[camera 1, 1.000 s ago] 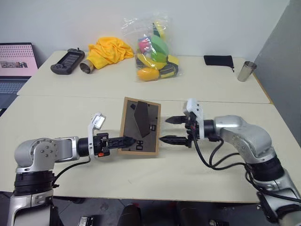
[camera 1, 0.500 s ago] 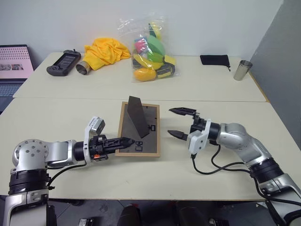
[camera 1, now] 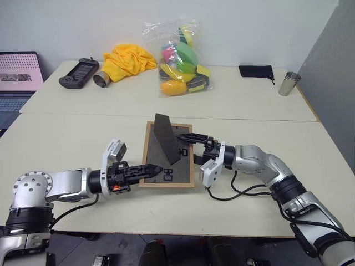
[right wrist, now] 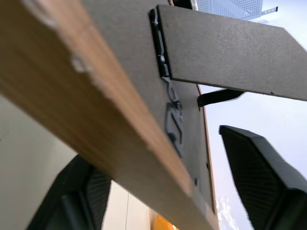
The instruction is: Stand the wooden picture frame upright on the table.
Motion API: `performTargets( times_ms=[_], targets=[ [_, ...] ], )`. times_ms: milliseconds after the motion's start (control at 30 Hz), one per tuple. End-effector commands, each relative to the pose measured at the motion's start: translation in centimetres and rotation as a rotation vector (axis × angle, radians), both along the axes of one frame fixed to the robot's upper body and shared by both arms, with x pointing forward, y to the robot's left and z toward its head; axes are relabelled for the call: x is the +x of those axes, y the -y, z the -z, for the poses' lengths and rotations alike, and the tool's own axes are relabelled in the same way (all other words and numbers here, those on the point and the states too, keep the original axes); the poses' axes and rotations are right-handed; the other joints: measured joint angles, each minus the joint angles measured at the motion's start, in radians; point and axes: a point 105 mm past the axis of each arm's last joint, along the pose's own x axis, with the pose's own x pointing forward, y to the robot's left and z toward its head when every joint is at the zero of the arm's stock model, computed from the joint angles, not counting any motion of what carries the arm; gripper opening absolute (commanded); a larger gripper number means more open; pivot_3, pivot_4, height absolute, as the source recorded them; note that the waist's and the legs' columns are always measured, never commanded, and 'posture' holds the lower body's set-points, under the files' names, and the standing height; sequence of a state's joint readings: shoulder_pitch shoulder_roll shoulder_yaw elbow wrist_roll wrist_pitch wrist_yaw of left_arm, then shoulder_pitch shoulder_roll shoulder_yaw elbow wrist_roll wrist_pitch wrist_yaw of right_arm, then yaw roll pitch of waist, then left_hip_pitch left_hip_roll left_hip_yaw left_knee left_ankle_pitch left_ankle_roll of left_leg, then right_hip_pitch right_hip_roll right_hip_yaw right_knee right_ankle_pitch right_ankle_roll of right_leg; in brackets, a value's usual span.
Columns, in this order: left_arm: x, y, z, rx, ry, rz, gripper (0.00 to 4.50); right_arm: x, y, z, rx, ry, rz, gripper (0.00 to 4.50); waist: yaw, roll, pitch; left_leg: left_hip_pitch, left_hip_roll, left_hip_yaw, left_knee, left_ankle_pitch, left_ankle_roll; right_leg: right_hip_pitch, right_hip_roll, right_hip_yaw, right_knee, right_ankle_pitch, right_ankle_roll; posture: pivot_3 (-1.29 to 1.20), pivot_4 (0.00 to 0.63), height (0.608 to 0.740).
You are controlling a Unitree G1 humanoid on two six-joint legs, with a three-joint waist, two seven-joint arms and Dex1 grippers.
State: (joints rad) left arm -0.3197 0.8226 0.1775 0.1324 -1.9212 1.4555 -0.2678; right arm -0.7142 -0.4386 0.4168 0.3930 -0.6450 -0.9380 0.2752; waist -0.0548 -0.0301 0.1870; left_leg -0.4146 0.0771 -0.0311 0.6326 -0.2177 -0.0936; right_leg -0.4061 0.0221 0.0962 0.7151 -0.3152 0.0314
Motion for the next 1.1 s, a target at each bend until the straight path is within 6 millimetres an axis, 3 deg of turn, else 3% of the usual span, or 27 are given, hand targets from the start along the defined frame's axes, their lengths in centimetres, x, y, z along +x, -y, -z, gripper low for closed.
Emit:
performTargets(
  times_ms=[33,133,200,267,367,433,533,667,800,933,1000,1100],
  targets=[
    [-0.3,0.3,-0.8,-0.007,0.031,0.009,1.29,-0.5,0.2,-2.0,0.08,0.041,-0.029,2.45,0.0,0.0,0.0,0.0,0.0,0.0,0.0,0.0,0.0,0.0,0.0,0.0,0.0,0.0,0.0,0.0,0.15,0.74],
    [-0.5,0.5,-0.6,0.015,0.03,0.021,1.29,-0.5,0.4,-2.3,0.088,0.042,-0.032,1.92,0.0,0.0,0.0,0.0,0.0,0.0,0.0,0.0,0.0,0.0,0.0,0.0,0.0,0.0,0.0,0.0,0.15,0.74],
    [-0.5,0.5,-0.6,0.026,0.033,0.018,1.29,-0.5,0.5,-2.5,0.097,0.043,-0.033,1.89,-0.001,0.0,0.0,0.0,0.0,0.0,0.0,0.0,0.0,0.0,0.0,0.0,0.0,0.0,0.0,0.0,0.15,0.74],
    [0.0,-0.3,-1.0,0.066,0.072,-0.017,1.99,-0.6,0.9,-2.7,0.108,0.02,-0.034,1.87,0.0,0.0,0.0,0.0,0.0,0.0,0.0,0.0,0.0,0.0,0.0,0.0,0.0,0.0,0.0,0.0,0.15,0.74],
    [1.8,-2.3,-2.4,0.094,0.142,-0.129,2.61,-0.6,1.6,-2.8,0.117,-0.026,-0.033,1.47,0.001,0.0,0.0,0.0,-0.001,0.0,0.0,0.0,0.0,0.0,0.0,0.0,0.0,0.0,0.0,0.0,0.15,0.74],
    [3.0,-3.8,-3.6,0.11,0.193,-0.206,3.18,-0.6,2.1,-2.8,0.114,-0.05,-0.027,1.36,0.001,0.0,0.0,0.0,-0.001,-0.001,0.0,0.0,0.001,0.001,0.0,0.0,0.0,0.0,0.0,0.0,0.15,0.74],
    [4.1,-6.0,-5.6,0.16,0.302,-0.316,3.69,-0.3,2.9,-2.6,0.138,-0.179,-0.004,1.35,-0.001,0.0,0.0,0.0,-0.001,0.0,0.0,0.0,0.001,0.001,0.0,0.0,0.0,0.0,0.0,0.0,0.15,0.74],
    [3.6,-6.4,-6.3,0.318,0.446,-0.341,4.5,0.5,3.0,-2.6,0.186,-0.463,0.013,1.35,-0.002,0.0,0.0,0.0,0.0,0.0,0.0,0.0,0.001,0.001,0.0,0.0,-0.001,0.0,0.0,0.0,0.15,0.74],
    [3.7,-6.1,-5.9,0.56,0.643,-0.392,4.5,1.4,2.0,-3.2,0.277,-0.864,-0.003,1.34,-0.002,0.0,0.0,0.0,0.001,0.0,0.0,0.0,0.0,0.001,0.0,0.0,0.0,0.0,0.0,0.0,0.15,0.74],
    [3.7,-5.5,-5.5,0.69,0.782,-0.414,4.5,2.2,1.1,-4.4,0.396,-1.18,-0.037,1.34,0.002,0.0,0.0,0.0,0.001,0.0,0.0,0.0,0.001,0.001,0.001,-0.001,-0.001,0.0,0.0,0.0,0.15,0.74],
    [3.5,-5.1,-4.9,0.758,0.859,-0.413,4.5,3.4,0.1,-5.0,0.507,-1.449,-0.074,1.34,0.001,0.001,0.0,0.0,0.001,0.0,0.0,0.0,0.001,0.001,0.001,0.0,-0.001,0.0,0.0,0.0,0.15,0.74],
    [3.3,-5.3,-4.5,0.804,0.905,-0.414,4.5,4.8,-0.7,-3.1,0.507,-1.667,-0.021,1.34,-0.001,0.001,0.0,0.0,0.001,0.001,0.0,0.0,0.001,0.0,0.001,0.0,0.0,0.0,0.0,0.0,0.15,0.74]
  ],
)
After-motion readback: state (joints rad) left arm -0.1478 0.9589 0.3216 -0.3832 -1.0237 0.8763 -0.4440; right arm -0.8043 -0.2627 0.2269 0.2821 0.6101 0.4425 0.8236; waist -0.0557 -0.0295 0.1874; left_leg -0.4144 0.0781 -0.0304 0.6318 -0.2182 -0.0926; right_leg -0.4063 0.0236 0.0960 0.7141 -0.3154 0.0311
